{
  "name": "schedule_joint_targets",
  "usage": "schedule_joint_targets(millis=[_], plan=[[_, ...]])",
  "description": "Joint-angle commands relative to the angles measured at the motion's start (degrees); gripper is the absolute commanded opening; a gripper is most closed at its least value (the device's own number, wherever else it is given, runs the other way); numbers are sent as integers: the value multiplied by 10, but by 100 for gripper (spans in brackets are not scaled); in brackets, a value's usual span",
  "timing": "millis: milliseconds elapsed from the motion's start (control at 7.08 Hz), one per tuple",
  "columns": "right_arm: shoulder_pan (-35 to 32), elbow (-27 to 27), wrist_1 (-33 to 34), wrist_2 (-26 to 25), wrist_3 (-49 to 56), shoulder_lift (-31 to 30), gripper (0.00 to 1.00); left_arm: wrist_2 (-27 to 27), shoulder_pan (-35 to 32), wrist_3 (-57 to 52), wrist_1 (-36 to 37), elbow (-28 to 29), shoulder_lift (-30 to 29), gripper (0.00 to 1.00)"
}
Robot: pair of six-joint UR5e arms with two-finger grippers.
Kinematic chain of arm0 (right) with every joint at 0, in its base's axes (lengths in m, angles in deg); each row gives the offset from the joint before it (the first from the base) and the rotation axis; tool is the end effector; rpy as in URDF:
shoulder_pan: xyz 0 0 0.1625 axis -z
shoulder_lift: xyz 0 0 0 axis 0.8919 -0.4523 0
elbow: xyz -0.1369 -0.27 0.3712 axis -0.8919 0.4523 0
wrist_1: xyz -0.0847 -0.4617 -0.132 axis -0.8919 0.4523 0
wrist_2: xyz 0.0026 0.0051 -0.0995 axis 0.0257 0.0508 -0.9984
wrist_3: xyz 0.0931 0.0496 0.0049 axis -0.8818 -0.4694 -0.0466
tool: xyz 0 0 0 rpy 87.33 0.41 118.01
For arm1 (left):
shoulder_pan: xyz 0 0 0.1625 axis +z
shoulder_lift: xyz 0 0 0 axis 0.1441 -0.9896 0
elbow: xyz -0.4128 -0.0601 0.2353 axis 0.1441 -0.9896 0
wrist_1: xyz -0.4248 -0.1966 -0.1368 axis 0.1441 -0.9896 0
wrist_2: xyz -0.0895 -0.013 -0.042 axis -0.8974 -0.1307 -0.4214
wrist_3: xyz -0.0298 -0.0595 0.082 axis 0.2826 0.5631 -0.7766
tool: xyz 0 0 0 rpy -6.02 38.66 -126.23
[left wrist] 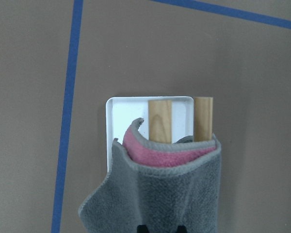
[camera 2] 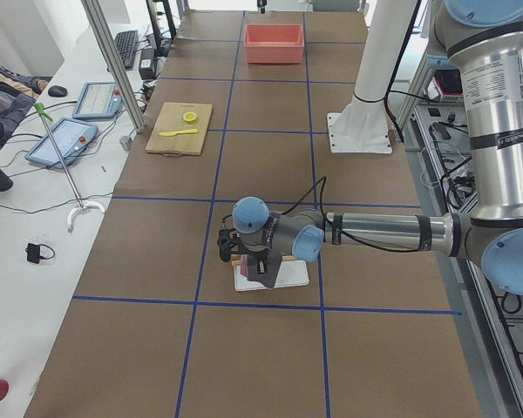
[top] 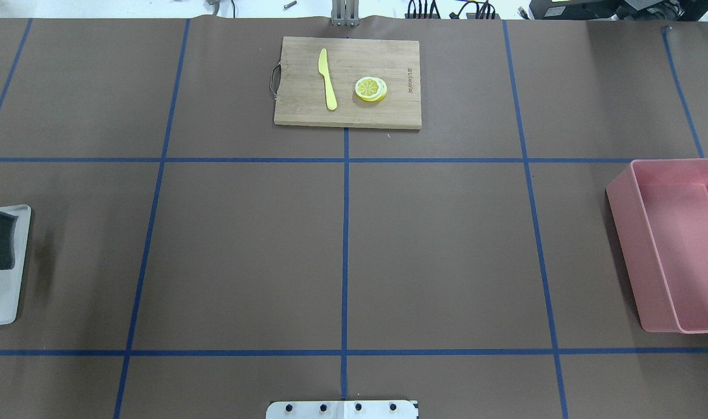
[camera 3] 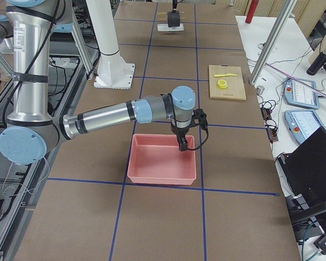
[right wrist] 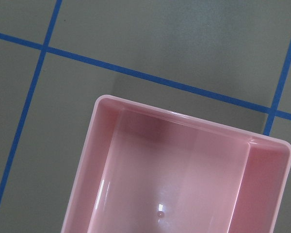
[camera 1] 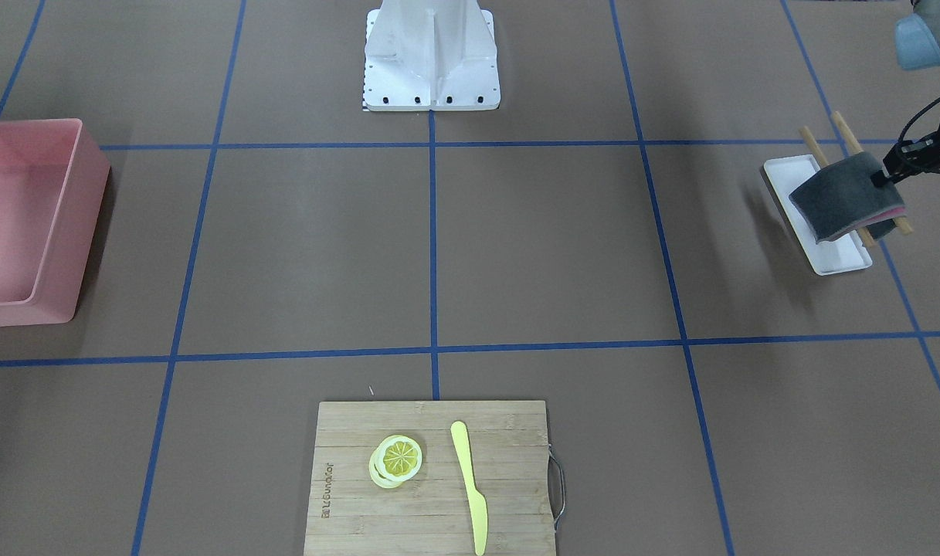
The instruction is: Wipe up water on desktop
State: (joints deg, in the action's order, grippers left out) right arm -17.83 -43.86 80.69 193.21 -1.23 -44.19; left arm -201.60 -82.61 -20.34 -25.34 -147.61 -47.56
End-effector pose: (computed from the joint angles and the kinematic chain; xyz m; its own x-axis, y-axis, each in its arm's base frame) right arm -0.0283 -0.5236 0.5578 0.6297 -0.2789 0.7250 0.1656 0.9601 0.2255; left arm 0.0807 -0.4699 0.6786 0.5859 -0.1282 -0.8002 0.0283 0.9900 -0.1379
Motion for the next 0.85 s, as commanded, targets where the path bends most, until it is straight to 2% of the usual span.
schedule_joint_targets(millis=[0, 141, 424, 565, 706], plan=[[2, 0, 0, 0, 0, 1, 100, 1, 0, 0, 0, -23, 23, 11], [3, 1, 0, -1, 0, 1, 100, 0, -2, 0, 0, -30, 27, 1], [3, 0, 0, -1, -1, 2, 100, -1, -8, 1, 7, -55, 28, 0], [6, -4, -1, -1, -2, 6, 100, -14, -13, 2, 21, -87, 26, 0], [12, -4, -1, -1, -4, 17, 100, -27, -14, 5, 64, -129, 15, 0]])
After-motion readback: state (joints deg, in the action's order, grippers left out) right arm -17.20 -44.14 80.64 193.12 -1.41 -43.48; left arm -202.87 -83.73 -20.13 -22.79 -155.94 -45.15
